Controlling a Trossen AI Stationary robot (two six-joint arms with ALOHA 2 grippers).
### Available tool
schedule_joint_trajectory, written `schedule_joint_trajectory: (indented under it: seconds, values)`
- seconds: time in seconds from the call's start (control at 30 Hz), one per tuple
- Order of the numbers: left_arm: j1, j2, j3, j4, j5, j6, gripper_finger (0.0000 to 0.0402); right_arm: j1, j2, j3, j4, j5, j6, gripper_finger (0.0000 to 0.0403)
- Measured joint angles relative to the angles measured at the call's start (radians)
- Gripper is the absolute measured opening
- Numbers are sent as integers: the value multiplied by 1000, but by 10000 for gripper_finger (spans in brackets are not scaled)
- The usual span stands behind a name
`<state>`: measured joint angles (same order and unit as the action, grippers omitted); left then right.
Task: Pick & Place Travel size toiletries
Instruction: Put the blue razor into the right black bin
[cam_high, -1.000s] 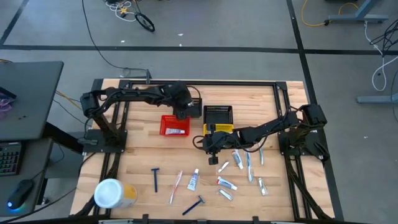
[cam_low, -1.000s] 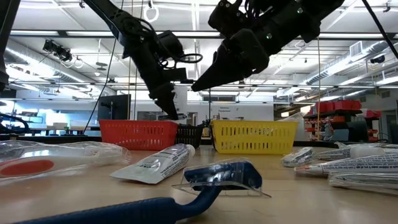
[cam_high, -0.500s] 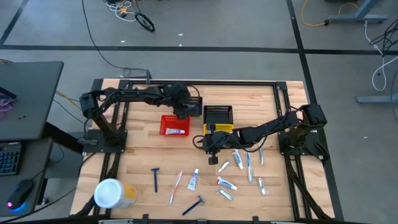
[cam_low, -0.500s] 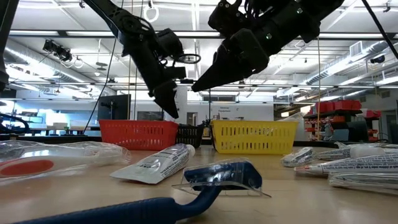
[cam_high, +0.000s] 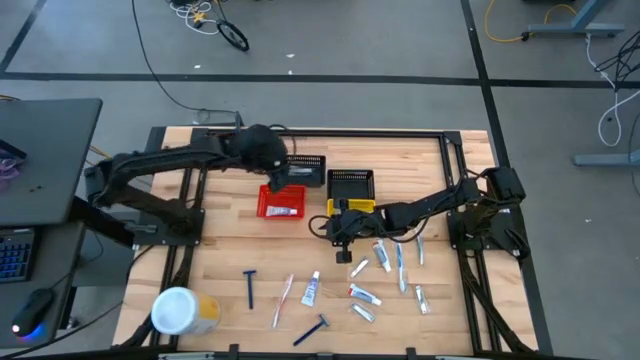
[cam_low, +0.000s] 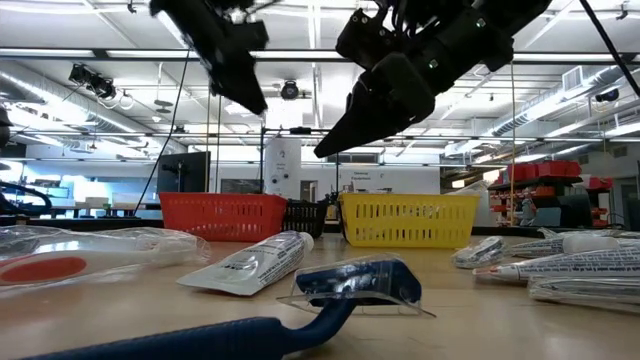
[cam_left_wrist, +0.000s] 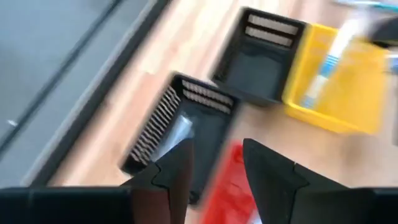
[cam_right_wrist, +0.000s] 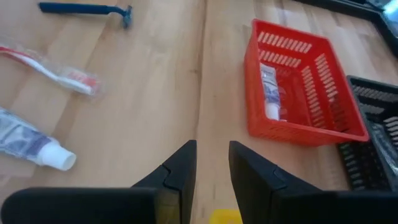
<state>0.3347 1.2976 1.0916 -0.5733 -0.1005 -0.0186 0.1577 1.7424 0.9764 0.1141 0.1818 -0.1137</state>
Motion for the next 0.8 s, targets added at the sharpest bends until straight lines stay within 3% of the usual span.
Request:
schedule_joint_trajectory:
  seconds: [0.17,0.37,0.53,0.8]
  values:
    - [-83,-75,0,-144,9,-106,134,2,0,0,62,-10,-14,103]
    - [-213,-74,0,-296,12,-305,115,0,0,0,101,-10,-18,103]
    - [-330,-55,-1,-314,-33,-481,107,0,0,0,98,-10,-18,114]
    - [-472,-41,-1,-323,-118,-599,109,1,0,0,90,-68,-18,164]
